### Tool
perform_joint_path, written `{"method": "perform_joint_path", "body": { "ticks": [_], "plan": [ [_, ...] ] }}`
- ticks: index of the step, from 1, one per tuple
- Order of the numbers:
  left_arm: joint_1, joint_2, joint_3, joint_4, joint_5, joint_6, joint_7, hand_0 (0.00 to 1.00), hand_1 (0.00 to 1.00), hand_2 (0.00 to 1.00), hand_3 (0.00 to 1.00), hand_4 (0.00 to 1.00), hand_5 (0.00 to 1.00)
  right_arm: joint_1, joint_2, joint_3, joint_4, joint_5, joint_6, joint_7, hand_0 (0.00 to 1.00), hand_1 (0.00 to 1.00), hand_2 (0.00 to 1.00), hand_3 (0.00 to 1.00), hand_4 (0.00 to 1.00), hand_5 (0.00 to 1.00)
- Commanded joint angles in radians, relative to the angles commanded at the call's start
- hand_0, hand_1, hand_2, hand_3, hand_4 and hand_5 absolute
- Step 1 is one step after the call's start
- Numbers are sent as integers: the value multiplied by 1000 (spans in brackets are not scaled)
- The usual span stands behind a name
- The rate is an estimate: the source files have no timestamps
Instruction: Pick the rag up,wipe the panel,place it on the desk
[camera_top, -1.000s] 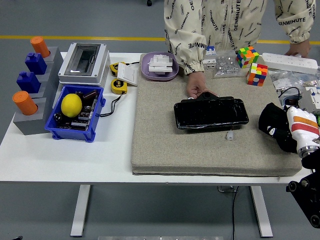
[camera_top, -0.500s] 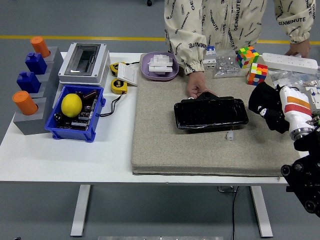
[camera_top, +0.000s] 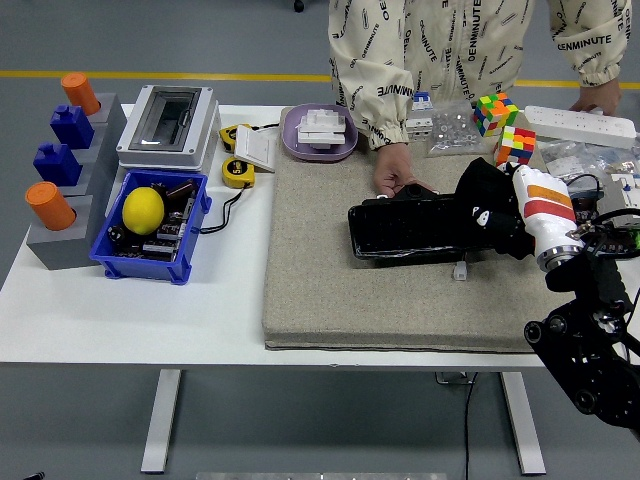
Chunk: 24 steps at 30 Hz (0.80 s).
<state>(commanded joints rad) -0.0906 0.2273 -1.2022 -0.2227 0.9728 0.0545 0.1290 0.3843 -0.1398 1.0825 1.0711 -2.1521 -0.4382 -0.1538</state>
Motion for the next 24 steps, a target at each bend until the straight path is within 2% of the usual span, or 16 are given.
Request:
{"method": "perform_joint_path", "body": {
  "ticks": [24],
  "plan": [
    [-7, -5, 1, 1, -4, 0, -1, 653, 662, 695, 581, 676, 441, 21, 25, -42, -50, 28, 0, 6, 409, 486, 536, 515, 693, 182]
  ]
}}
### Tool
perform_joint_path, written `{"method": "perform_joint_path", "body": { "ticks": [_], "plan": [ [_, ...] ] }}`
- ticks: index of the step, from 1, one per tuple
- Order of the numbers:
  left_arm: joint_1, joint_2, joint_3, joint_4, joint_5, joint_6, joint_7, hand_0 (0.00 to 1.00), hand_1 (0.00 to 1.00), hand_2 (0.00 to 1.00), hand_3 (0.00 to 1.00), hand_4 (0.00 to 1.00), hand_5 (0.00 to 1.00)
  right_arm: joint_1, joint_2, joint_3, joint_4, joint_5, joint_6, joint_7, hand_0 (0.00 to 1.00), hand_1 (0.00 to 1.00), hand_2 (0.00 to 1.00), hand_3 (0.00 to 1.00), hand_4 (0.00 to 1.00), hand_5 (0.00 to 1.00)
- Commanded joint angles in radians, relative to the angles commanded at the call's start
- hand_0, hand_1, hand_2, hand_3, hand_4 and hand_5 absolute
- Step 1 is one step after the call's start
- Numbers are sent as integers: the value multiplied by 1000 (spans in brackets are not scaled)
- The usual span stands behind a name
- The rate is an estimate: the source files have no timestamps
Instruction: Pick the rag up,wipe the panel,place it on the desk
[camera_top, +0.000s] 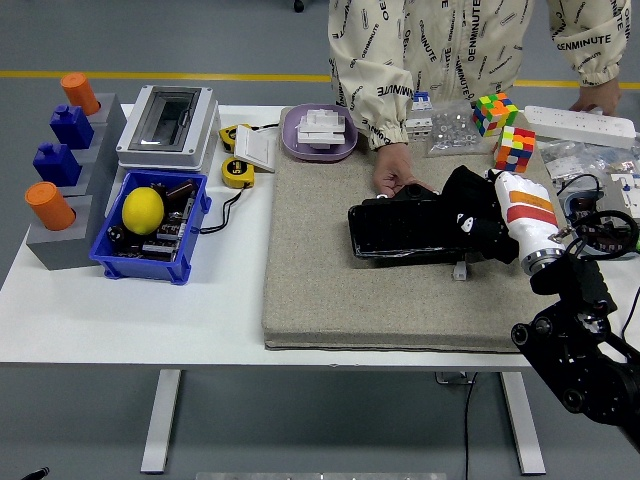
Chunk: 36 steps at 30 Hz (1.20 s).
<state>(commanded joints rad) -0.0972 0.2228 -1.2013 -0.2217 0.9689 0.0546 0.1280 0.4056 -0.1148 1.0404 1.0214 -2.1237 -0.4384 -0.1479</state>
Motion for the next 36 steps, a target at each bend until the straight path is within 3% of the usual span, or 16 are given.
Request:
{"method": "perform_joint_path", "body": {
  "ticks": [23, 36],
  "plan": [
    [-6, 4, 9, 0, 0, 0, 0, 652, 663, 696, 581, 676, 440, 68, 54, -97, -35, 29, 5, -10, 410, 486, 536, 515, 694, 181],
    [-11, 6, 21, 0, -4, 0, 1, 652, 661, 695, 581, 676, 442, 116, 108, -173, -42, 54, 5, -9, 411, 486, 536, 516, 696, 180]
  ]
}}
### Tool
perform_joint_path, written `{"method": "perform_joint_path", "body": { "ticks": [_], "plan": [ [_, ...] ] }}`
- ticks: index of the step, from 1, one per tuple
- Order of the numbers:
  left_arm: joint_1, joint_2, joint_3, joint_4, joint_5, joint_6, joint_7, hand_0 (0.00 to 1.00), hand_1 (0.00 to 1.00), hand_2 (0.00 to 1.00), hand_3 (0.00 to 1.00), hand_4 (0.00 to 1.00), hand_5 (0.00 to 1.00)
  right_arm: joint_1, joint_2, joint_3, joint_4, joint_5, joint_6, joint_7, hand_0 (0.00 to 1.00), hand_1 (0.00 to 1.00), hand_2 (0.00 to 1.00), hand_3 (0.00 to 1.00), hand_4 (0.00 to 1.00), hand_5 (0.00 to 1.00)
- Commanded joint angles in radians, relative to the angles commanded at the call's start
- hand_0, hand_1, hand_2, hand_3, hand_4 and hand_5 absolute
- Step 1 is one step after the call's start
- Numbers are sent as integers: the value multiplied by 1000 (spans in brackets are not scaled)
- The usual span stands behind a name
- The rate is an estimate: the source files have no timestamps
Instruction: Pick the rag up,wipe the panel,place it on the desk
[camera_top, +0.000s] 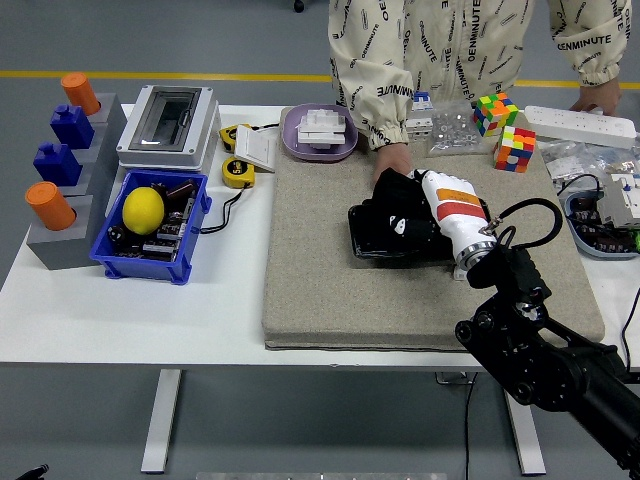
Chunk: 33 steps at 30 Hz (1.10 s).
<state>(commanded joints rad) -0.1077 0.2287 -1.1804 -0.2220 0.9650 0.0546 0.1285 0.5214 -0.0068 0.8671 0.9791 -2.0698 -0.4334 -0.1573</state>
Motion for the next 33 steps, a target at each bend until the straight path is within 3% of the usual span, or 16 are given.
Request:
{"method": "perform_joint_path", "body": {
  "ticks": [17, 33],
  "plan": [
    [-12, -2, -6, 0, 1, 0, 0, 653, 660, 695, 580, 675, 439, 23, 7, -75, -10, 22, 1, 0, 410, 486, 535, 514, 692, 180],
    [-14, -1, -7, 0, 1, 1, 0, 653, 660, 695, 581, 676, 438, 83, 7, -187, 22, 41, 10, -7, 411, 487, 537, 515, 693, 180]
  ]
}}
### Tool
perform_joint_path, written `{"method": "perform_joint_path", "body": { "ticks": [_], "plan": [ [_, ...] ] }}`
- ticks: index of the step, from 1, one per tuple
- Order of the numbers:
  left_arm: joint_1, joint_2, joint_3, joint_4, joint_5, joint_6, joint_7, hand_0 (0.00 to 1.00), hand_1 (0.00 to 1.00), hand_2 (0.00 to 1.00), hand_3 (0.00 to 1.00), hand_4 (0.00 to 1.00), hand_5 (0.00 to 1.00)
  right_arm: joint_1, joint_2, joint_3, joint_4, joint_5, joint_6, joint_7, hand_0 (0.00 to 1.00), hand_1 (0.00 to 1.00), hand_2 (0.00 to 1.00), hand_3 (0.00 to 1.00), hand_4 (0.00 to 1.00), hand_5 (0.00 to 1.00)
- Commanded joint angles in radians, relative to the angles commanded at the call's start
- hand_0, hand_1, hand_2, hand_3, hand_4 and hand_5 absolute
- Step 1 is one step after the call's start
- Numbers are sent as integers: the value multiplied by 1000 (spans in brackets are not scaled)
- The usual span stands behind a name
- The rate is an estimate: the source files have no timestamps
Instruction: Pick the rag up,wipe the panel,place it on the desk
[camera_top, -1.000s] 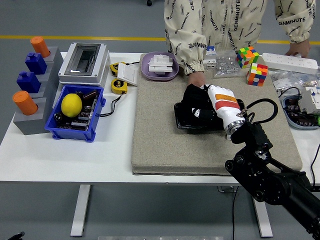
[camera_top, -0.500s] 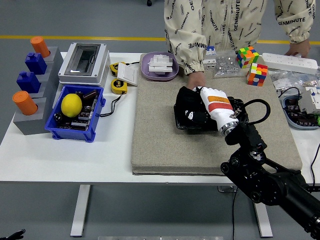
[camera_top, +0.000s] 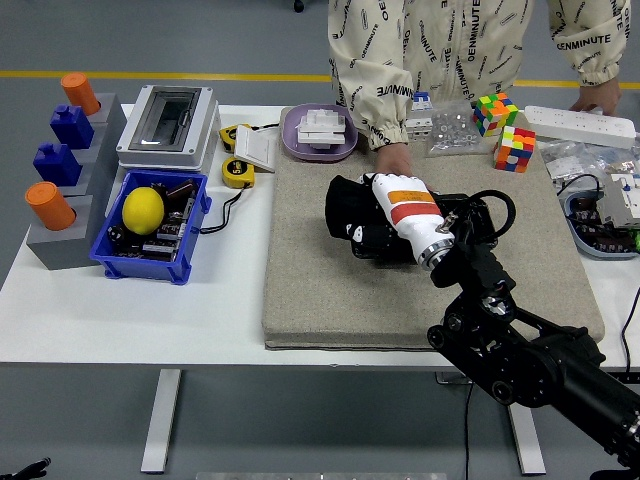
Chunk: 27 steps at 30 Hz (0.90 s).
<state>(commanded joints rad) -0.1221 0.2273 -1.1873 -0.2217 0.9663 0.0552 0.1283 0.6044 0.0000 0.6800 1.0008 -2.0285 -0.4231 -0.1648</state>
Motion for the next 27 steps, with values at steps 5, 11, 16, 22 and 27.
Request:
{"method": "perform_joint_path", "body": {
  "ticks": [5, 11, 16, 22, 27],
  "plan": [
    [-1, -1, -1, 0, 0, 0, 0, 653, 661, 696, 581, 676, 438, 3, 0, -18, -2, 5, -1, 1, 411, 487, 537, 515, 694, 180],
    [2, -2, -5, 2, 1, 1, 1, 653, 661, 696, 581, 675, 438, -3, 0, -25, -16, 5, 0, 1, 411, 487, 536, 515, 695, 180],
    [4, -2, -8, 2, 3, 1, 1, 654, 661, 696, 582, 676, 439, -6, 0, -16, -16, 1, 0, 1, 411, 488, 537, 515, 694, 180],
    [5, -3, -8, -1, 4, 0, 0, 654, 661, 696, 581, 675, 439, -3, 0, -4, -15, -9, 4, -1, 411, 488, 537, 515, 694, 180],
    [11, -2, -7, 0, 4, 0, 0, 654, 661, 696, 581, 675, 439, -8, -12, 23, -19, -16, 7, -2, 411, 488, 537, 515, 694, 180]
  ]
}}
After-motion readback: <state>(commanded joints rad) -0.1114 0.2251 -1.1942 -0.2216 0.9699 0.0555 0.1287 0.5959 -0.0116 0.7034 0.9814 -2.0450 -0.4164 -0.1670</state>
